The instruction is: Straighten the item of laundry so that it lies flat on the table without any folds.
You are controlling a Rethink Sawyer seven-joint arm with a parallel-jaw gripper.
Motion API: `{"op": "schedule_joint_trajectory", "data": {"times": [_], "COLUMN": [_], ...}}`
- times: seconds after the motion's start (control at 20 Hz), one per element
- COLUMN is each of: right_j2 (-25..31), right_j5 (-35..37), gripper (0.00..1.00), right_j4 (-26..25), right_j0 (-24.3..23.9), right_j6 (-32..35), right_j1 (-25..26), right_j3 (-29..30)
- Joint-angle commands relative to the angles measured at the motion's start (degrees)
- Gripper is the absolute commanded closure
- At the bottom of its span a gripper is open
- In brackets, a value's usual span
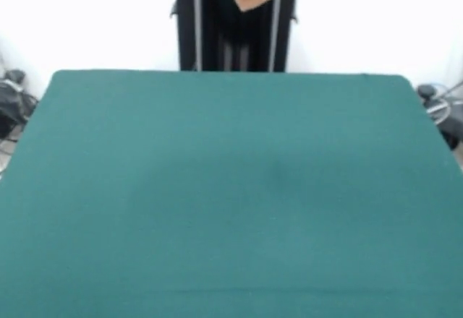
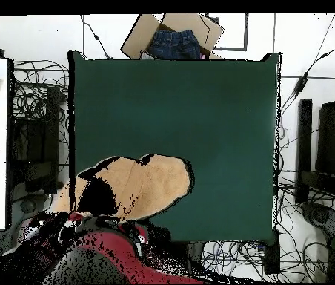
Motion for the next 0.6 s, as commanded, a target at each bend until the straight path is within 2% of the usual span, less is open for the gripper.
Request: {"op": "schedule_joint_trajectory", "data": {"times": [0.05,0.2,0.4,0.6], "right_j2": [0.0,-0.1,0.2,0.8], "right_j5": [-7.2,-15.1,-17.3,-20.2], "gripper": [1.00,1.00,1.00,1.00], "right_j4": [-3.3,-4.4,-7.2,-7.6], "right_j0": [-0.5,-1.5,-2.4,-3.7], "right_j6": [1.6,-3.3,-6.0,-8.6], "right_j1": [2.6,3.9,3.7,3.4], "right_j3": [10.0,14.4,14.9,16.8]}}
